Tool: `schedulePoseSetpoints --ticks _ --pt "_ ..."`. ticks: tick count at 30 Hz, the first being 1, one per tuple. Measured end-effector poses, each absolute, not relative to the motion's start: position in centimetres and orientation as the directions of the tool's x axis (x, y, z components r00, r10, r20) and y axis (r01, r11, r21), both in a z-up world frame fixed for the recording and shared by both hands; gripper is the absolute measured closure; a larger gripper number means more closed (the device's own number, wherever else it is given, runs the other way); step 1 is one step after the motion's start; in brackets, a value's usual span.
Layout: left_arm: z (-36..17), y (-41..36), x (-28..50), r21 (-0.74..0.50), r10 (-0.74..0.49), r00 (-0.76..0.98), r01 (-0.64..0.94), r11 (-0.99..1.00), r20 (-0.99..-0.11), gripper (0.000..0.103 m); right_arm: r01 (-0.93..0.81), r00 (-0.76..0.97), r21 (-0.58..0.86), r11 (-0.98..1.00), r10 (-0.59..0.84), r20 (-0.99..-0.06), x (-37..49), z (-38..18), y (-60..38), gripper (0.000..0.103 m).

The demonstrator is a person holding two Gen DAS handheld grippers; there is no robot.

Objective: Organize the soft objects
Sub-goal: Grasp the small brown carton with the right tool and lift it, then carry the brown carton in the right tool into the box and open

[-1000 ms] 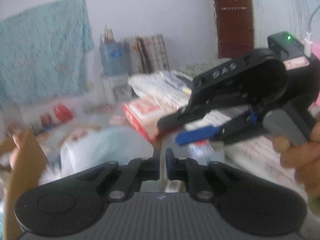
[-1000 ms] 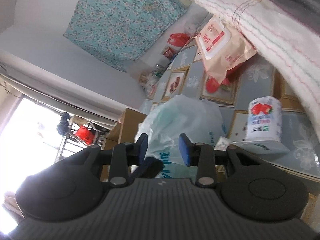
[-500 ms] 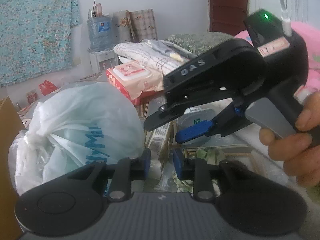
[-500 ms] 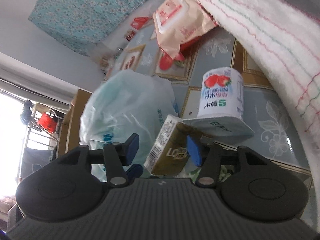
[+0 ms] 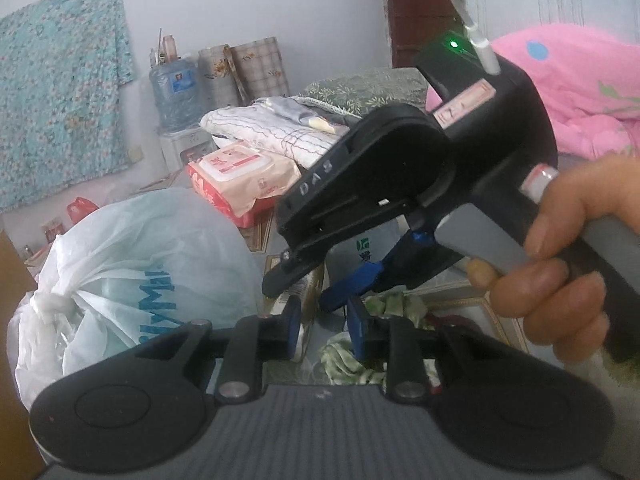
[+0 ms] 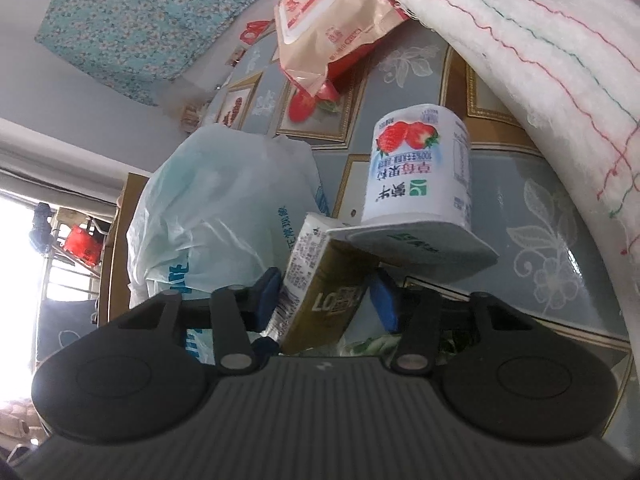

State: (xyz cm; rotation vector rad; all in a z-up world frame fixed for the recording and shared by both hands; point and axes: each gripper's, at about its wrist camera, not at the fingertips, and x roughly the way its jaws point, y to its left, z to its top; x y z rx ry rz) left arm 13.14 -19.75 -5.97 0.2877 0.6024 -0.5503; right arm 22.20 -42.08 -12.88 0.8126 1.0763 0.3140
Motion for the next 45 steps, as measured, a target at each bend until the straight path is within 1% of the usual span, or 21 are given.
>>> schedulePoseSetpoints --ticks 1,2,5,7,9,10,11,12,15,17,19,22,26,32,34,37,41,45 --pt "-5.9 -19.7 13.1 0.099 -0.398 0.698 0.555 0.826 -0.595 0.074 0.149 0.468 0.721 0.677 0.594 -0.654 22.1 -12.8 -42.1 0.062" --pt "-5.7 -19.6 13.1 0.107 -0.389 0.709 0.546 0.831 -0.588 0.068 0.149 0.47 0.722 0.675 0.594 -0.653 22.0 -12.8 -42.2 0.063" --pt "-5.7 -19.9 13.7 0.132 -0.363 0.722 0.529 0.838 -0.589 0.056 0.154 0.473 0.733 0.663 0.602 -0.644 21.7 -12.8 -42.6 0.066" --pt "-5.9 -20.3 14.2 0.148 -0.347 0.715 0.531 0.834 -0.608 0.055 0.162 0.474 0.743 0.649 0.609 -0.636 21.3 -12.9 -43.1 0.068" --pt "-6.2 -20.8 14.7 0.153 -0.334 0.702 0.533 0.832 -0.629 0.056 0.17 0.477 0.749 0.641 0.611 -0.632 21.0 -13.0 -43.5 0.069" --pt "-6.4 -21.0 14.9 0.148 -0.332 0.691 0.536 0.831 -0.642 0.058 0.174 0.478 0.752 0.635 0.613 -0.629 20.9 -13.0 -43.6 0.069" --pt "-6.6 -21.1 15.1 0.139 -0.333 0.682 0.539 0.831 -0.651 0.07 0.177 0.478 0.754 0.632 0.614 -0.627 20.9 -13.1 -43.7 0.069" --pt "-6.8 -21.2 15.3 0.13 -0.334 0.675 0.54 0.832 -0.658 0.076 0.181 0.478 0.757 0.627 0.617 -0.625 20.8 -13.1 -43.8 0.068" --pt "-6.9 -21.4 15.2 0.142 -0.329 0.685 0.535 0.833 -0.649 0.077 0.192 0.477 0.76 0.621 0.618 -0.625 21.0 -13.4 -43.9 0.064" --pt "-7.0 -21.6 14.9 0.16 -0.322 0.695 0.533 0.831 -0.643 0.078 0.196 0.477 0.765 0.613 0.622 -0.621 21.2 -13.7 -43.9 0.064" --pt "-7.0 -21.7 14.5 0.171 -0.318 0.702 0.531 0.83 -0.637 0.078 0.192 0.477 0.78 0.596 0.638 -0.605 21.2 -13.9 -43.8 0.069" --pt "-6.4 -21.4 13.6 0.186 -0.314 0.726 0.517 0.835 -0.611 0.078 0.147 0.499 0.778 0.611 0.633 -0.592 20.7 -12.8 -43.2 0.07" --pt "-4.3 -20.8 12.2 0.221 -0.305 0.781 0.485 0.846 -0.544 0.078 0.076 0.538 0.784 0.616 0.637 -0.552 20.0 -10.0 -42.5 0.07" --pt "0.4 -17.8 10.0 0.269 -0.255 0.876 0.383 0.883 -0.409 0.077 -0.113 0.581 0.787 0.607 0.683 -0.443 19.8 -3.8 -39.5 0.07" --pt "1.9 -15.9 9.3 0.266 -0.218 0.902 0.329 0.906 -0.374 0.077 -0.187 0.566 0.79 0.583 0.722 -0.399 20.1 -2.0 -37.2 0.07" --pt "3.2 -12.7 8.4 0.266 -0.132 0.931 0.229 0.936 -0.339 0.076 -0.269 0.504 0.797 0.54 0.784 -0.361 21.2 -0.5 -32.7 0.072" --pt "3.9 -7.5 7.3 0.248 0.012 0.945 0.074 0.966 -0.328 0.075 -0.336 0.375 0.81 0.481 0.857 -0.353 23.0 0.4 -25.3 0.073" --pt "4.0 -2.0 6.4 0.209 0.14 0.932 -0.072 0.975 -0.334 0.072 -0.361 0.209 0.83 0.425 0.904 -0.372 24.3 0.2 -16.2 0.077"
